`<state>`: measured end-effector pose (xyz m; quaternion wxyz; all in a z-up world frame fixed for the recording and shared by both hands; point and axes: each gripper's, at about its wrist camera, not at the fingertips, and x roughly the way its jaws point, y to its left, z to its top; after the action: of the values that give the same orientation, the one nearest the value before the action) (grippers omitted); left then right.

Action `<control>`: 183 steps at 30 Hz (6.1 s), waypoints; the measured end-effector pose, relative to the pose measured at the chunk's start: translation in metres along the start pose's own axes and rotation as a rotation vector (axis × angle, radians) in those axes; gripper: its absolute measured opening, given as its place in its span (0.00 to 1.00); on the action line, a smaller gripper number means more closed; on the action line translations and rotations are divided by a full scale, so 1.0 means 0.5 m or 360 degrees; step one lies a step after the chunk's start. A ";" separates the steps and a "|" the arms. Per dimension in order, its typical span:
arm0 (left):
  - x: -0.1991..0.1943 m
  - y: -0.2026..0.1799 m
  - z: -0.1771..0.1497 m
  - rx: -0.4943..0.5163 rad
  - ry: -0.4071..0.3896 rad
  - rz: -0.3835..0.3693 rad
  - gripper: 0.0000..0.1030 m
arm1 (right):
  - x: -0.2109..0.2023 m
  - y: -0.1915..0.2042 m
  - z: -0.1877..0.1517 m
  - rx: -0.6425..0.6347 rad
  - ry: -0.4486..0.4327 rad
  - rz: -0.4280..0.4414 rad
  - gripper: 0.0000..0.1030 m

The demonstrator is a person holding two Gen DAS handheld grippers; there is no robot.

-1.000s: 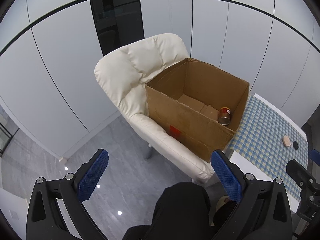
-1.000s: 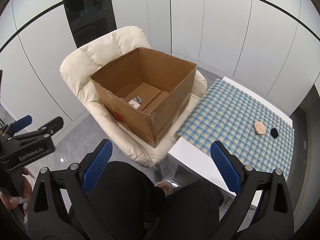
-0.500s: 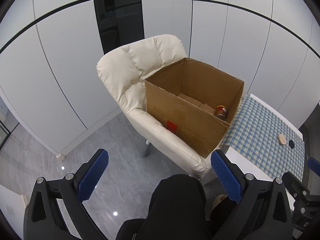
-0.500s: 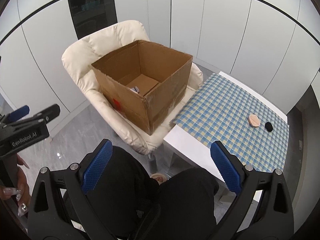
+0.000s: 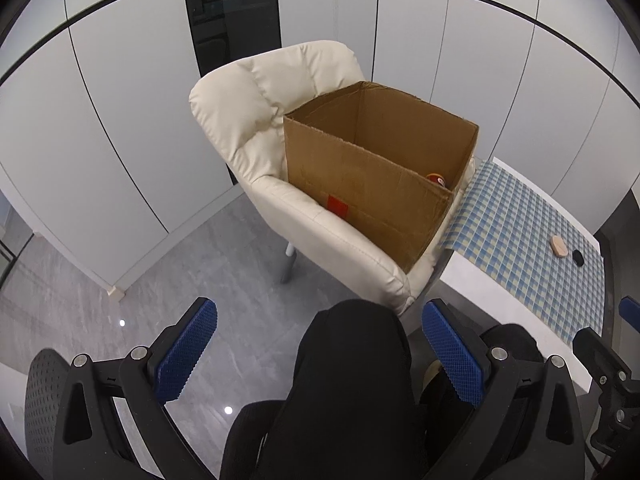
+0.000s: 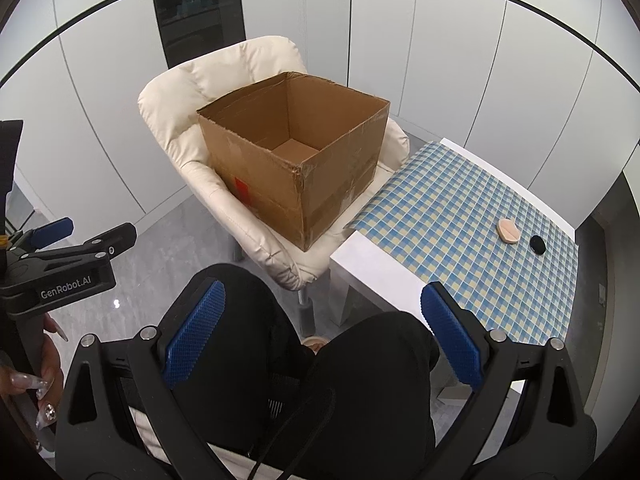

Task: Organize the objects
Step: 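Move both open tools from the box toward the checked table, then close the left tool on the beige puff while the right tool grips the black compact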

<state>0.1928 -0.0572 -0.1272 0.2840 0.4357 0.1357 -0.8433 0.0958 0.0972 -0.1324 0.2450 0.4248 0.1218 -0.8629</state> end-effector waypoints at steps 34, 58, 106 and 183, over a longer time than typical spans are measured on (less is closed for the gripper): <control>0.001 -0.048 -0.007 0.0147 0.0024 -0.0033 0.99 | -0.021 -0.062 -0.064 0.0142 -0.0017 -0.0091 0.97; 0.007 -0.255 -0.024 0.0496 0.0037 -0.0329 0.99 | -0.098 -0.220 -0.163 0.0479 0.0002 -0.0392 0.97; 0.025 -0.533 -0.047 0.0858 0.0083 -0.0585 0.99 | -0.148 -0.433 -0.285 0.0902 0.0081 -0.0678 0.97; 0.655 -1.158 0.091 0.0905 0.0220 -0.0532 0.99 | 0.650 -1.087 -0.083 0.1067 0.0180 -0.0636 0.97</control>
<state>-0.3333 0.2673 -0.3770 -0.0009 0.5253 -0.0165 -0.8508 -0.3309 0.4727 -0.4141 -0.0871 0.4960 -0.0732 -0.8608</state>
